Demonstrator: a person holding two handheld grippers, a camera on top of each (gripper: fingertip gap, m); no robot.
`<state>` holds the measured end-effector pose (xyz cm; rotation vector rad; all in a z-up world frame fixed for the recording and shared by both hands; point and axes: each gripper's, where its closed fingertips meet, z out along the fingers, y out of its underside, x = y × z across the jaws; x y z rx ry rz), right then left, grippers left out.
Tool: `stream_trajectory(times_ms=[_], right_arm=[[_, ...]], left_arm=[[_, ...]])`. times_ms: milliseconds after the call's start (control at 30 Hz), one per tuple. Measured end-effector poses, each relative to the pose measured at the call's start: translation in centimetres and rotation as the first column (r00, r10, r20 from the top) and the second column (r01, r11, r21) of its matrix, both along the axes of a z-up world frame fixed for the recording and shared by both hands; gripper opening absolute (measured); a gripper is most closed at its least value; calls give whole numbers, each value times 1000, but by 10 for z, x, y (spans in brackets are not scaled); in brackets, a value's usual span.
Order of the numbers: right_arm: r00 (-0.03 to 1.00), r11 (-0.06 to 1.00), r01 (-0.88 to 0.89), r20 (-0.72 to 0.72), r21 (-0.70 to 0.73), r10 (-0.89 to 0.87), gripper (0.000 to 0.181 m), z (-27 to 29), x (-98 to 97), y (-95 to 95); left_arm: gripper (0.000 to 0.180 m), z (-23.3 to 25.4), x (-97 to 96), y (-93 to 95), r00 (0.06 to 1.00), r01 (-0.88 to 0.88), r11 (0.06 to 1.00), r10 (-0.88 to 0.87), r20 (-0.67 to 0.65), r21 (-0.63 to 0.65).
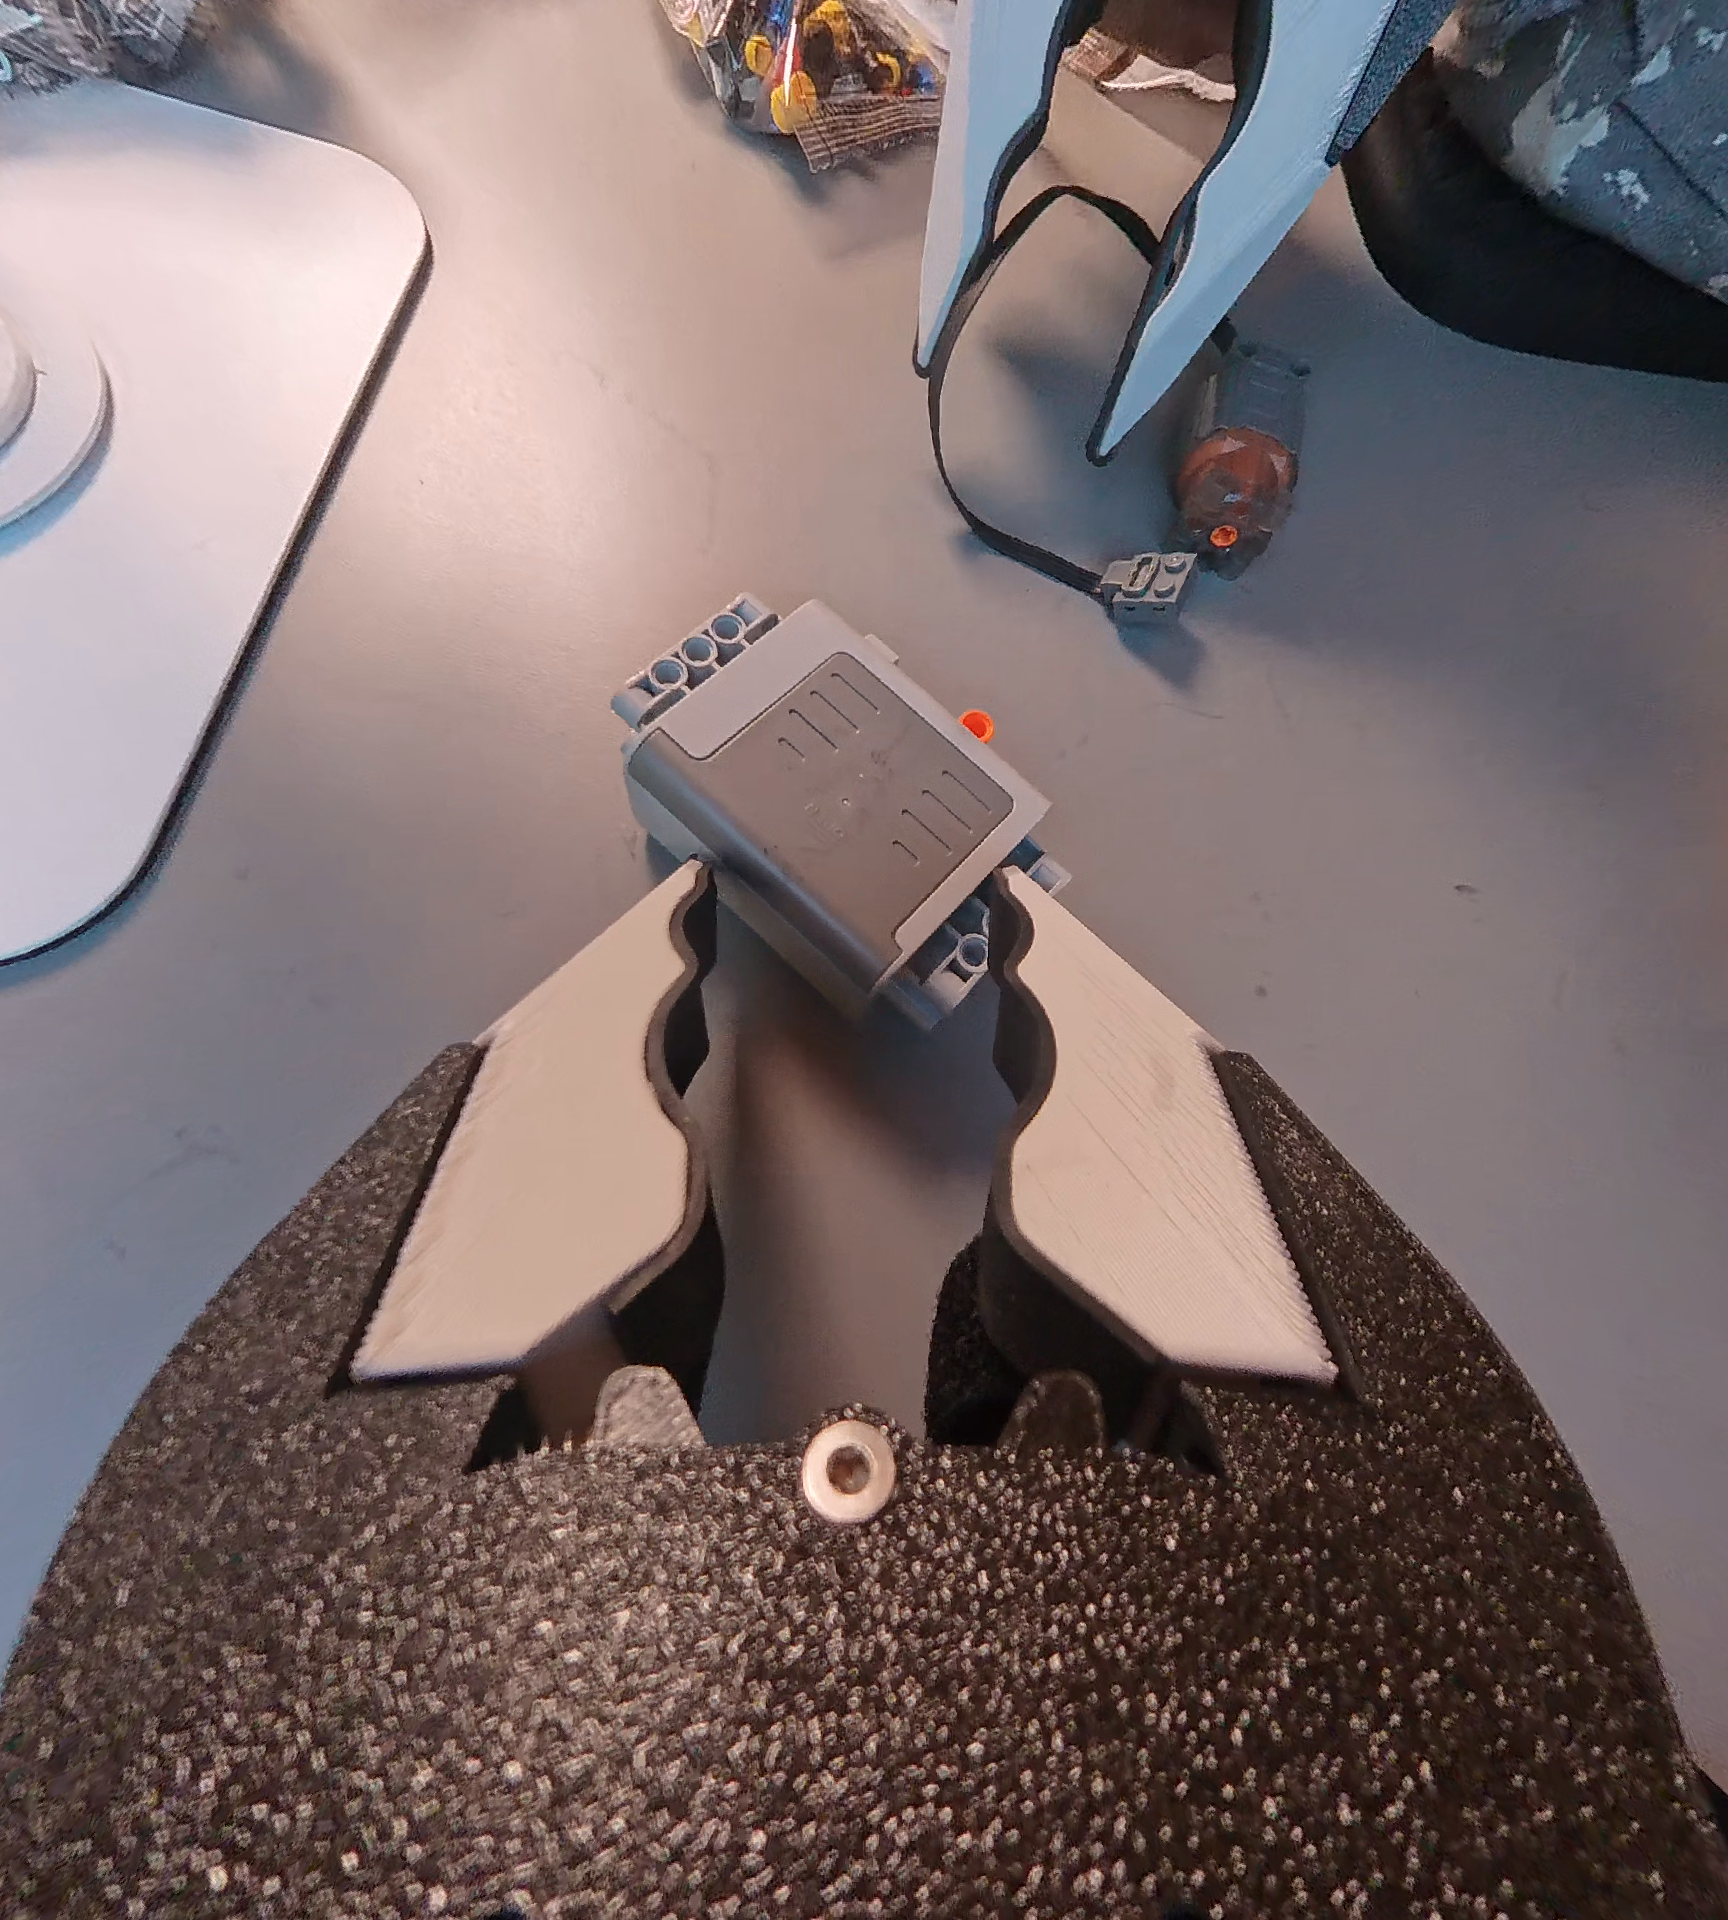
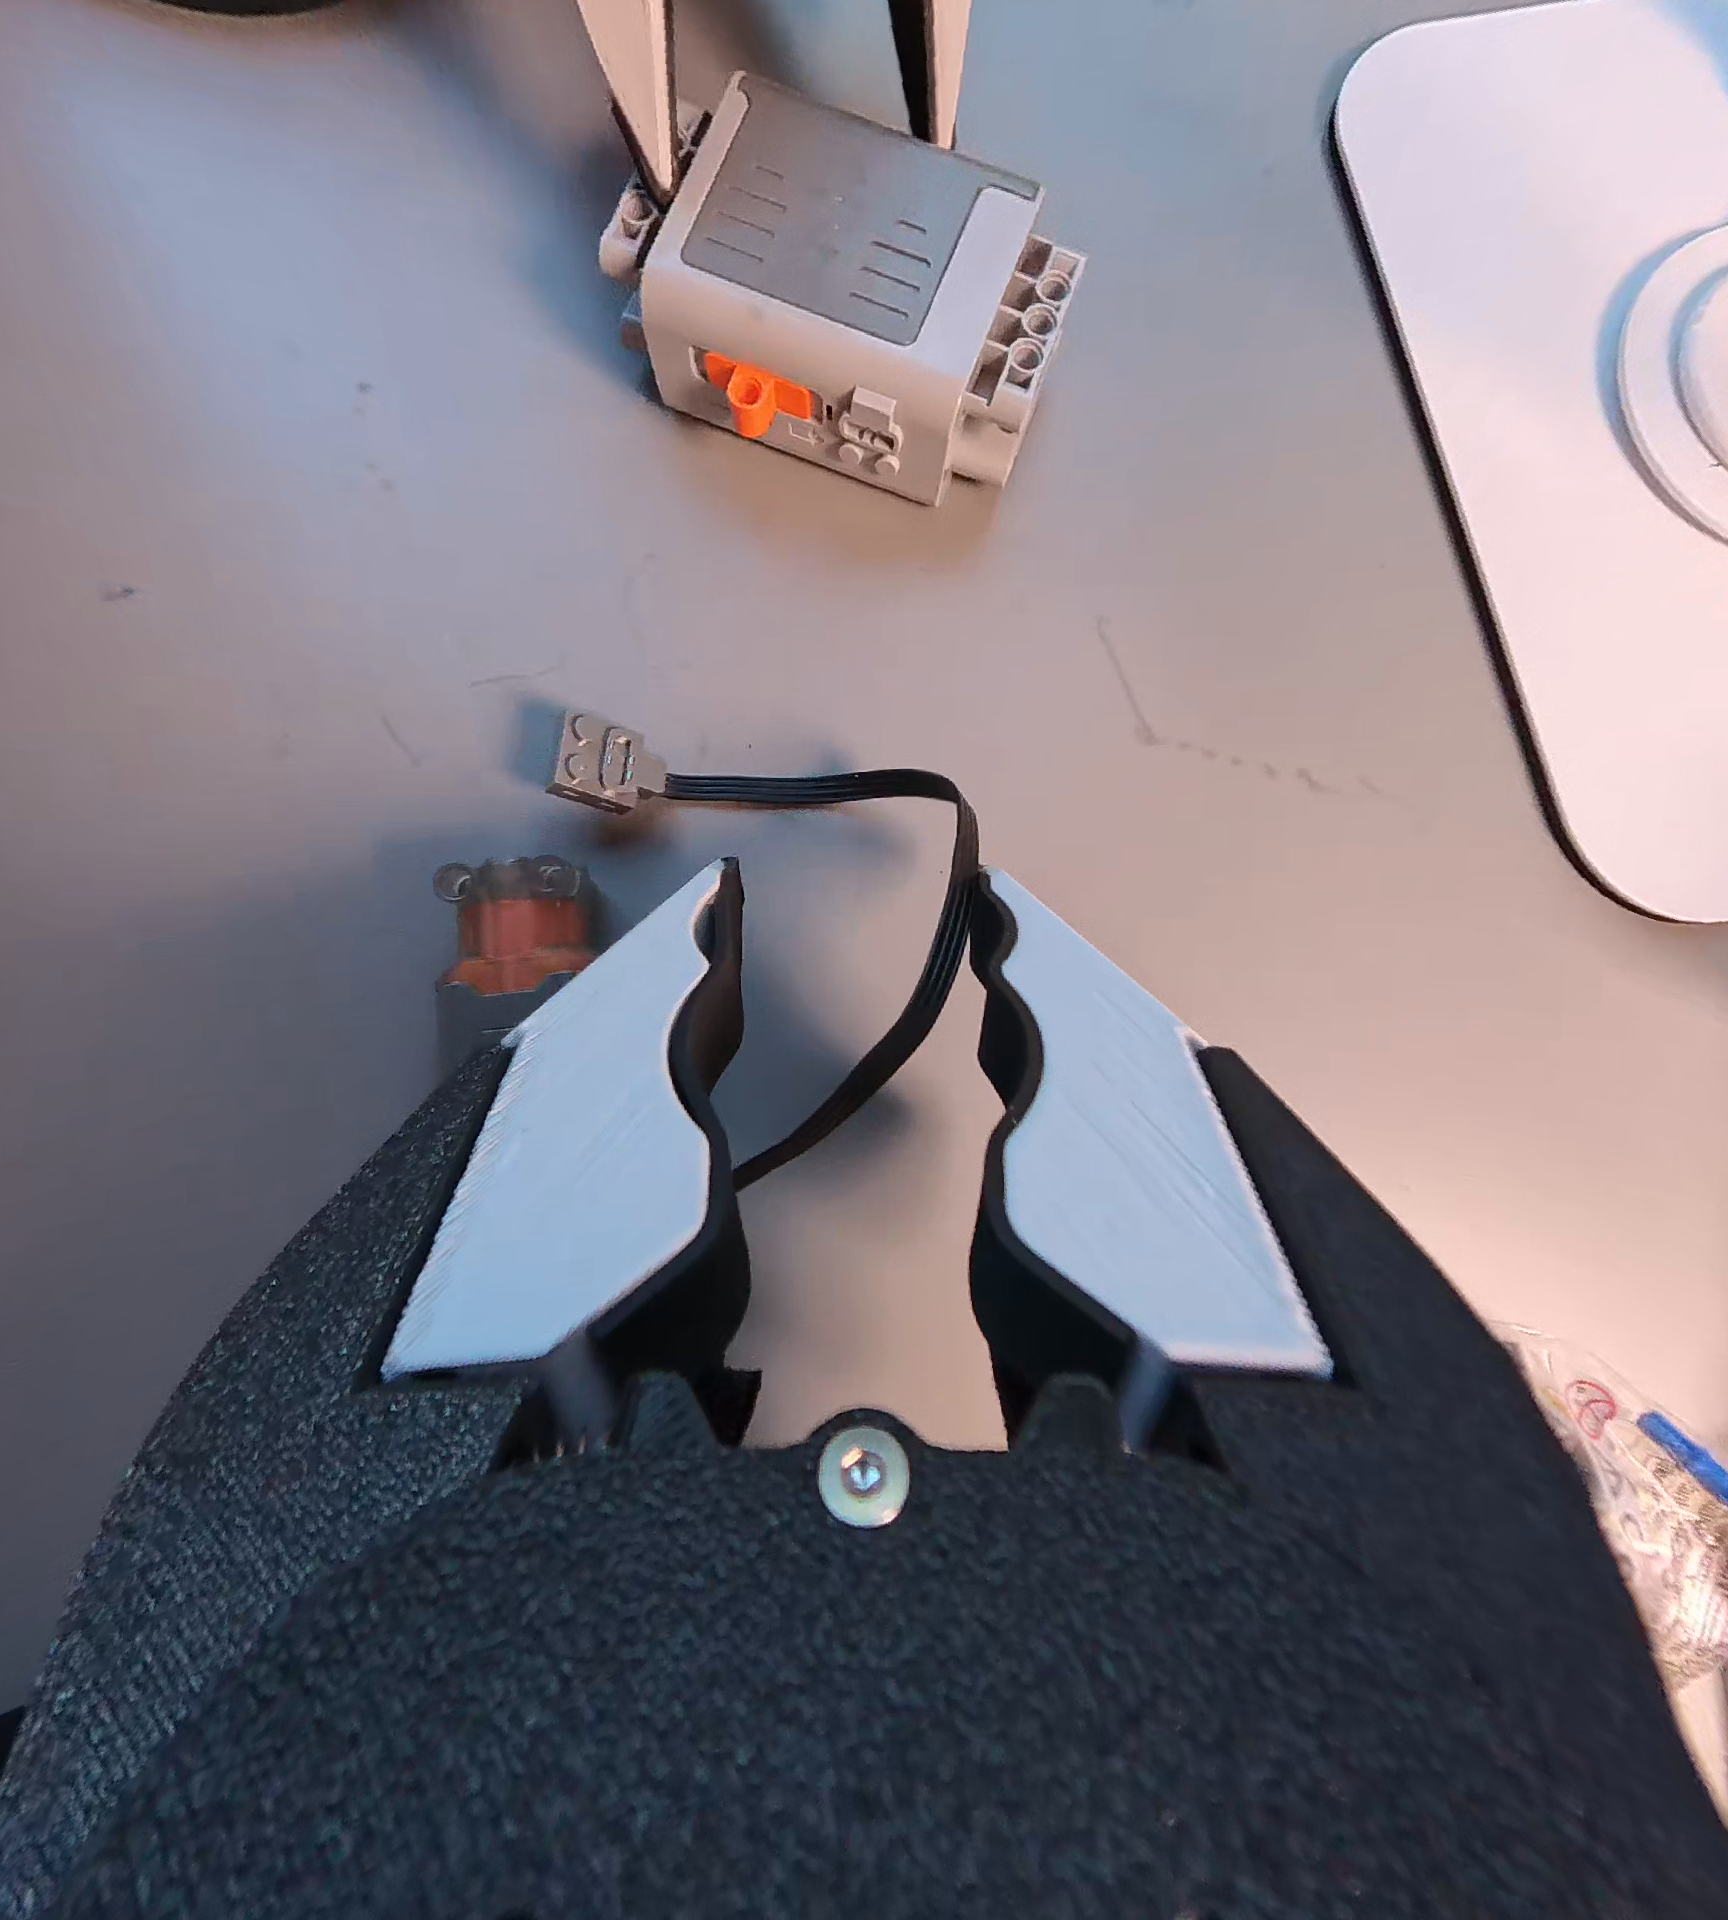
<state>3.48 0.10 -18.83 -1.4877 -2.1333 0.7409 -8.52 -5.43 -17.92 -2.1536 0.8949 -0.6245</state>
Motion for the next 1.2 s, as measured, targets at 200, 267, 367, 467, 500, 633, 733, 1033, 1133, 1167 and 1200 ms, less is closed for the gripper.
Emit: stream_trajectory(times_ms=[200,267,367,467,500,633,733,1033,1133,1167,1200], right_arm=[[1000,999,7,19,35,-8,48,-3,1,2],[1000,999,11,25,47,-12,52,-4,2,3],[998,997,18,51,68,-22,59,-10,5,7],[998,998,23,57,63,-27,60,-12,5,7],[998,998,23,59,64,-27,60,-13,5,7],[998,1000,21,59,22,-22,52,-14,6,4],[999,1000,20,45,17,-21,43,-13,4,3],[998,997,57,-6,52,-56,30,-5,-1,12],[993,992,100,-66,77,-95,32,6,-4,22],[990,990,115,-94,83,-107,32,12,-6,24],[986,989,122,-121,84,-112,34,18,-8,25]], left_arm=[[51,20,-1,8,997,-34,997,29,76,72],[55,25,-2,12,995,-55,993,46,86,108],[61,30,-7,21,992,-102,982,89,85,160],[63,36,-16,32,983,-174,963,156,101,206],[63,40,-20,35,977,-200,956,178,117,216],[60,45,-36,44,954,-291,928,264,141,232],[58,46,-36,44,954,-290,929,260,152,232],[58,35,-13,33,979,-180,966,158,129,183],[67,27,0,24,987,-117,984,101,122,132],[69,24,3,22,990,-101,988,88,114,118],[72,21,6,21,991,-91,990,80,105,110]])
